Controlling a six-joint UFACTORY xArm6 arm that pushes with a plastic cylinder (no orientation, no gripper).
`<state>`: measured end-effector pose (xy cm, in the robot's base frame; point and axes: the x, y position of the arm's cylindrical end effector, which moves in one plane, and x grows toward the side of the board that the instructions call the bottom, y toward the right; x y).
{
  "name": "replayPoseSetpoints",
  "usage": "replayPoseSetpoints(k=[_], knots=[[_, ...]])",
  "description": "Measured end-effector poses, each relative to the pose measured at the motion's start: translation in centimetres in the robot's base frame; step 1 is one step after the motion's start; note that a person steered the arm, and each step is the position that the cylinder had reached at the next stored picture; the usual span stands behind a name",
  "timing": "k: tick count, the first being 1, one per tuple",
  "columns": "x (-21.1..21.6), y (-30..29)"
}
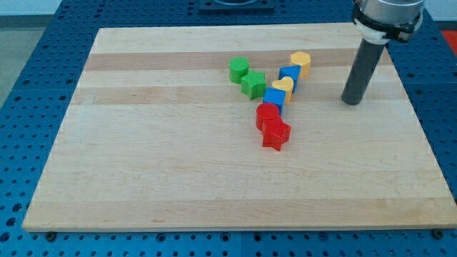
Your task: Move the green circle towards the bottom left
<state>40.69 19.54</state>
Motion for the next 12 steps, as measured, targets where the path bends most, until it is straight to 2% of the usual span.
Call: replayPoseSetpoints(k=[1,2,4,5,6,7,8,9,11,12], knots=[[0.0,-0.8],[2.7,-3.1],[12.0,-7.4],[15.5,-14.4],[16.0,-22.3],[14.9,-27.3],[11.2,-27.7],[7.4,-27.3],[5.0,-25.8],[1.5,-23.8]])
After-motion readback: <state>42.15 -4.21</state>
